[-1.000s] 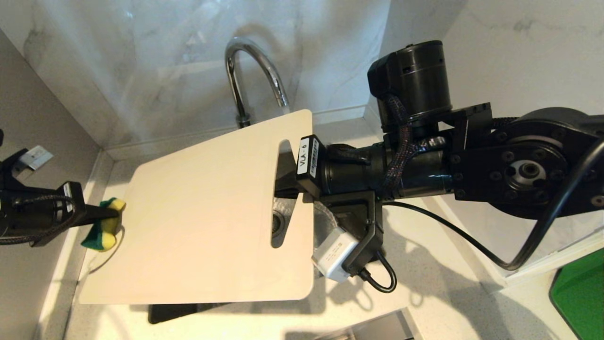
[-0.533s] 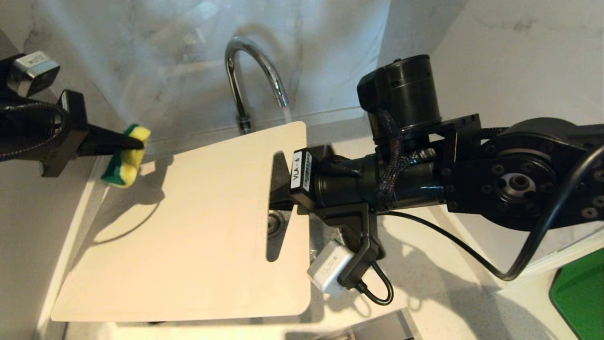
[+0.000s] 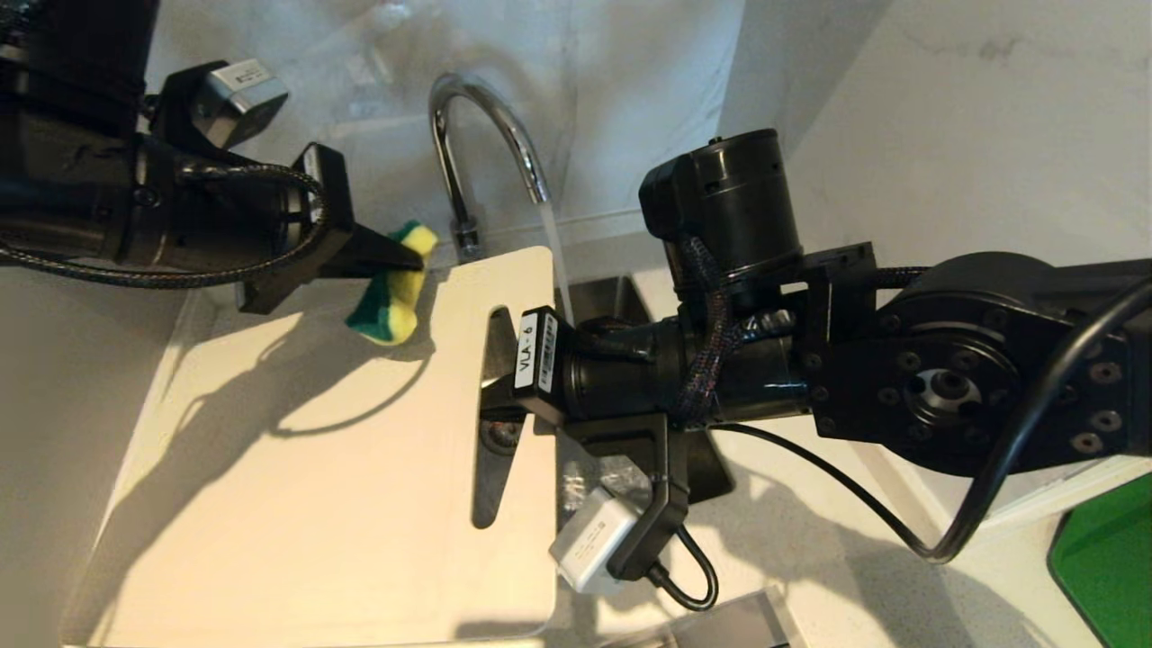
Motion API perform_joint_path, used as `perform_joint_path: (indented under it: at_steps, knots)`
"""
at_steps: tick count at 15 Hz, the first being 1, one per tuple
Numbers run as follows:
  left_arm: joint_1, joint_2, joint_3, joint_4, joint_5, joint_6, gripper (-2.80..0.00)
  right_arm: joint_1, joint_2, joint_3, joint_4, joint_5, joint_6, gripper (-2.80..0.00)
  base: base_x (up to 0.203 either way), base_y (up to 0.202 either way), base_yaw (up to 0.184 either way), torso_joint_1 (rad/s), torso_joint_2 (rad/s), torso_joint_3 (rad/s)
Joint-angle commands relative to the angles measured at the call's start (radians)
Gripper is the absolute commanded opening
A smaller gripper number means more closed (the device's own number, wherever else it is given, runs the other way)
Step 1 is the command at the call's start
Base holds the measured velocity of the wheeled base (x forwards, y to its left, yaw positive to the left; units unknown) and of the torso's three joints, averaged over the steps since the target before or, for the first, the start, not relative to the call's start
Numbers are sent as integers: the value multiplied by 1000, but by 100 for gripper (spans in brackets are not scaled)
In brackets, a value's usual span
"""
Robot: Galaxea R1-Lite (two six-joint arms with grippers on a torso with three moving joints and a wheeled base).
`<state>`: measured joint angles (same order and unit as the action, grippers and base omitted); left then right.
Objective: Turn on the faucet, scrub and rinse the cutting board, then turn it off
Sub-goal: Scrub the cutting board underwater
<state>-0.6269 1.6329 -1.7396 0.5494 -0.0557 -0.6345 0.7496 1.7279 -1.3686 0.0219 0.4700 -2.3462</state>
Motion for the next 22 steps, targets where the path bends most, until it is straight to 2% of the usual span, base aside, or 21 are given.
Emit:
perform_joint_path:
  at_steps: [1, 6, 12, 16, 19, 22]
  knots:
    - [-38, 81, -43, 3, 14, -7, -280, 7, 2, 10, -2, 4, -13, -280, 0, 0, 0, 0, 0, 0]
    - [-21, 101, -20, 1, 43, -15, -280, 7, -4, 11, -2, 4, -13, -280, 0, 0, 0, 0, 0, 0]
    - [69, 43, 134, -6, 32, -2, -280, 7, -5, 8, -2, 4, -8, -280, 0, 0, 0, 0, 0, 0]
    - [145, -13, 280, -82, -14, 16, -280, 5, -13, 8, -2, 4, -8, -280, 0, 0, 0, 0, 0, 0]
    - [223, -60, 382, -124, -40, 48, -280, 5, -13, 11, -23, 4, 5, -280, 0, 0, 0, 0, 0, 0]
    - [319, -94, 470, -157, -101, 85, -280, 5, -11, 11, -27, 4, 7, -280, 0, 0, 0, 0, 0, 0]
